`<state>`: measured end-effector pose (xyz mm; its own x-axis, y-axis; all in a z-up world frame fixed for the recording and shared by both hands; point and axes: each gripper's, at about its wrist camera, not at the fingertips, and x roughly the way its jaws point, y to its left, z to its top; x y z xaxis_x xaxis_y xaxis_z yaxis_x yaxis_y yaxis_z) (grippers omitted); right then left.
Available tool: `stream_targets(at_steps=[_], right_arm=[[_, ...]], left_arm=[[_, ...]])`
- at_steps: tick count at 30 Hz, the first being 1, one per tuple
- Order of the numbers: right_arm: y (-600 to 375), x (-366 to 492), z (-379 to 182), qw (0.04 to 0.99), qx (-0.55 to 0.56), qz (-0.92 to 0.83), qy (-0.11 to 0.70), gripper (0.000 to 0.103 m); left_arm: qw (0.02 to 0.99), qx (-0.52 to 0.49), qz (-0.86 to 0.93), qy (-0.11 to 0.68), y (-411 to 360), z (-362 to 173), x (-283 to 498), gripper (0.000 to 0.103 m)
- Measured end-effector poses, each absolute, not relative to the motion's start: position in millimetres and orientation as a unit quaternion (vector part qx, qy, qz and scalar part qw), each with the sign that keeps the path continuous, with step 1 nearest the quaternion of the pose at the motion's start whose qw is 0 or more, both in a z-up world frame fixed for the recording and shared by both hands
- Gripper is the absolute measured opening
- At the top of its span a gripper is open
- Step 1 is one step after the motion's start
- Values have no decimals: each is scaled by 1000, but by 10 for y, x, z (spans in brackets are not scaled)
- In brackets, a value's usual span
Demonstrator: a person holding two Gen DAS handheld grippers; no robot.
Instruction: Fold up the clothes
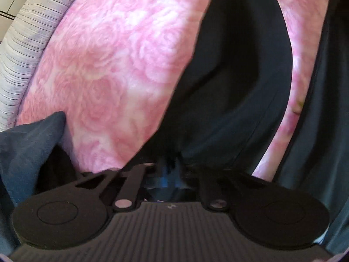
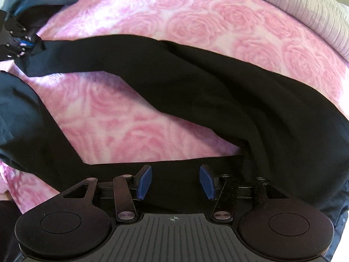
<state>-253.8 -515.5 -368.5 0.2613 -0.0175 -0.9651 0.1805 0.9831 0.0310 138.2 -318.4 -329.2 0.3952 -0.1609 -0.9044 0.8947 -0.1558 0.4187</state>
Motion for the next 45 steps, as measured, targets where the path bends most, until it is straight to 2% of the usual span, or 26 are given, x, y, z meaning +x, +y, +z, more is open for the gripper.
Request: stream_targets(at_steps=[7,11,14,16,17,18,26,32,34,35,36,37,40,45], right_arm=[[-5338,-2559,-3492,795,69,-90,595,53],[-5451,-2539,-3455,801,77,-99,586,54],[-5481,-2521,-3503,801,78,-102,585,54],[-5457,-2515,-3549,802,77,-95,585,54],[-5432,-2509,-3573,801,75,-91,586,55],[-5405,-2503,-3597,801,74,-87,588,55],[-5162,-2330,-3756,803,51,-53,592,55],[-5156,-2214,-3825,805,38,-56,590,56],[-5170,-2195,-3868,803,37,-59,591,56],[-5174,-2187,-3890,803,34,-61,592,56],[-5177,-2183,-3902,801,28,-65,594,56],[-5180,-2179,-3914,800,21,-69,596,56],[-5172,-2180,-3937,795,-5,-80,601,56],[-5054,-2235,-3948,787,-95,-91,603,56]], left_arm=[[696,578,-376,203,-3403,-2505,1917,0],[711,575,-336,227,-3512,-2488,2216,0],[692,586,-350,235,-3529,-2614,2099,8],[665,607,-374,221,-3553,-2750,1959,22],[647,622,-390,207,-3569,-2834,1870,43],[628,635,-406,194,-3585,-2918,1780,51],[532,695,-470,111,-3813,-3451,1663,51],[509,718,-459,121,-3911,-3574,2046,46],[471,736,-471,121,-3870,-3698,2089,39],[453,743,-477,120,-3852,-3756,2105,27],[440,746,-485,120,-3843,-3800,2098,11],[427,750,-490,123,-3831,-3835,2075,2],[428,750,-490,121,-3787,-3839,2038,0],[476,725,-479,135,-3653,-3499,2059,0]])
